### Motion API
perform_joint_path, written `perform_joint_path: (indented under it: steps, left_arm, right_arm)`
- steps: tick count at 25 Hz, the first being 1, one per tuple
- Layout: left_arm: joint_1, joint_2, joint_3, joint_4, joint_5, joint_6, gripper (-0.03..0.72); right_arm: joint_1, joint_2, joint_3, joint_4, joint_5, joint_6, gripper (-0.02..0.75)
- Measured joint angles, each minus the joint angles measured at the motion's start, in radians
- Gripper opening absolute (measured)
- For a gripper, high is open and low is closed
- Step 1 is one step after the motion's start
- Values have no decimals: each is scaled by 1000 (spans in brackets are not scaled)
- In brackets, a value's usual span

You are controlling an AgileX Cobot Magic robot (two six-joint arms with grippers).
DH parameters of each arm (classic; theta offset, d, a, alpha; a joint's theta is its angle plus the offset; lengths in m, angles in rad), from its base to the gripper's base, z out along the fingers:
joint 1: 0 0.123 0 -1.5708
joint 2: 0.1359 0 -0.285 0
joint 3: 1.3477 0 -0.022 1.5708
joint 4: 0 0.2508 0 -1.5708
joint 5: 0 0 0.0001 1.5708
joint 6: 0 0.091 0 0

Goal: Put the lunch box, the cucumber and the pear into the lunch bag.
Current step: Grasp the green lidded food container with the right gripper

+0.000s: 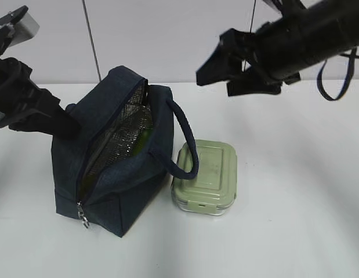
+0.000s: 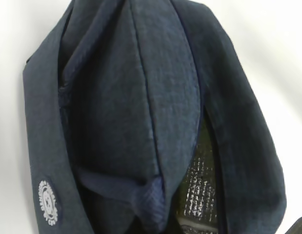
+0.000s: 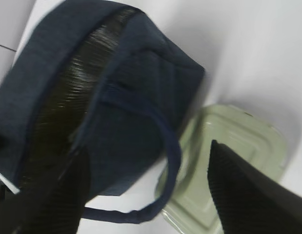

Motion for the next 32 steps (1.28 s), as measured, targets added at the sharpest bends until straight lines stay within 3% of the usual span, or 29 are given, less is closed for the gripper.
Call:
perform_joint_path:
  steps: [5,16,26,32]
  left_arm:
    - [0,0,0,0,0,0,2]
    - [0,0,0,0,4,0,2]
    - [0,0,0,0,5,0,2]
    - [0,0,0,0,5,0,2]
  right_arm:
    - [-89,44,96,-9,21,35,580]
    - [-94,210,150,39,45,37,580]
    - [-94,254,221,255,-19,-115,522]
    - [-94,287,221,292,-32,-155,517]
